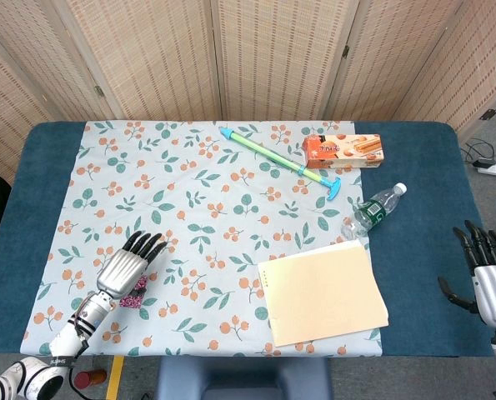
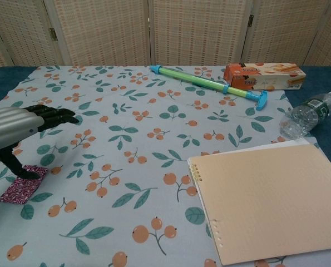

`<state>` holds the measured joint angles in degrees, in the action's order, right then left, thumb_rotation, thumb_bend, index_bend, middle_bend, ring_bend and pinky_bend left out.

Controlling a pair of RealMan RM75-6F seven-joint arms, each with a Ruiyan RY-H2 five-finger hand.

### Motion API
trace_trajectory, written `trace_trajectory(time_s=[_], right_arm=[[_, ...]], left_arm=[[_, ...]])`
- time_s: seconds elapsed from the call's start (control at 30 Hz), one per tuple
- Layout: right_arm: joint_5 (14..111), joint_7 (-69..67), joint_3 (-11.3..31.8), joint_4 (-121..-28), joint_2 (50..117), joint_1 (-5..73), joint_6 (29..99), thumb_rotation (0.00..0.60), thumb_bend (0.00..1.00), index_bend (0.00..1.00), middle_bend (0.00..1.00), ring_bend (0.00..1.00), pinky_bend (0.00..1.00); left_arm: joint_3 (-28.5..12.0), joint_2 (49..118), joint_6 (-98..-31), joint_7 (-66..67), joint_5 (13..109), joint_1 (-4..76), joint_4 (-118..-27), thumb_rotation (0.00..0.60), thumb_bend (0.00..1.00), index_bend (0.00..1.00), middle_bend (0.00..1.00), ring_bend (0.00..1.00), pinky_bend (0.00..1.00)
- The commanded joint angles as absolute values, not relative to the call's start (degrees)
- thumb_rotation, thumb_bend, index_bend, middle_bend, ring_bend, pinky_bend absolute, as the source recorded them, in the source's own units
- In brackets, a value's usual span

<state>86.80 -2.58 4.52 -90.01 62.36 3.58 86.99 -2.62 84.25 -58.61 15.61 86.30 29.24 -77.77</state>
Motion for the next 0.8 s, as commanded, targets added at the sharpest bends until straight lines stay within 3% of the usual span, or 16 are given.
trace_trajectory(time_s=[0.03,0.8], right_arm=[[86.72,-2.58,4.50,-89.92,62.43,3.57,86.92,0.500,0.36,0.00,0.00,0.00,0.00],[86.87,-2.73,4.29,-90.09,62.45,3.26,87.23,0.502,0.36,0.00,0.00,0.00,0.00]], left_arm=[[-2.35,84.85,-58.49,15.39,85.84,29.34,-77.17,0.600,0.13,0.02,0.01,0.00,0.00],[-1.08,86.18,-57.04,14.76,80.98,28.83,-71.80,0.600,0.13,0.02,0.00,0.00,0.00]])
